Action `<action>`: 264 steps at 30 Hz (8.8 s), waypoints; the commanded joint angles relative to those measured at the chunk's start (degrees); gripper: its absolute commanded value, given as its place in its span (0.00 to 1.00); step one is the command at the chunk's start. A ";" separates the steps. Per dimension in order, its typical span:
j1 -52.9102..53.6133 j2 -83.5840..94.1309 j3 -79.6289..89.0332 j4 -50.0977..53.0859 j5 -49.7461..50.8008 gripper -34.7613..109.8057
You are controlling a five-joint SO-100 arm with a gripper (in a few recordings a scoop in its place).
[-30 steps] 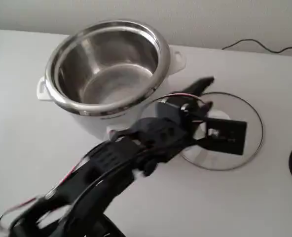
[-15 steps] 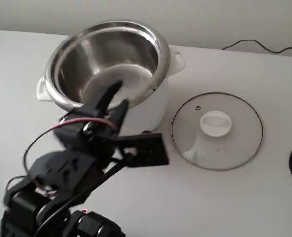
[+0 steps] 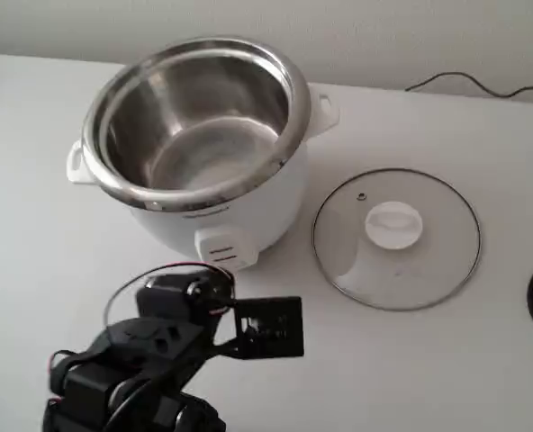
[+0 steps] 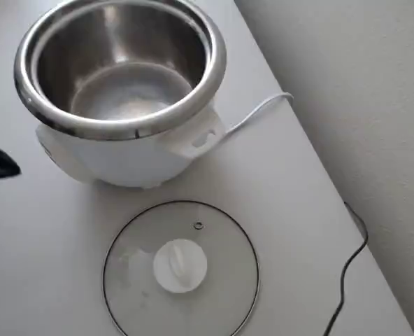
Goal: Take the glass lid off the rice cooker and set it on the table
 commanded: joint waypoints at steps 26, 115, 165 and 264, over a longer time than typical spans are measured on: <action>4.92 0.26 16.26 -2.29 -0.62 0.26; 4.92 0.26 16.26 -2.29 -0.62 0.26; 4.92 0.26 16.26 -2.29 -0.62 0.26; 4.92 0.26 16.26 -2.29 -0.62 0.26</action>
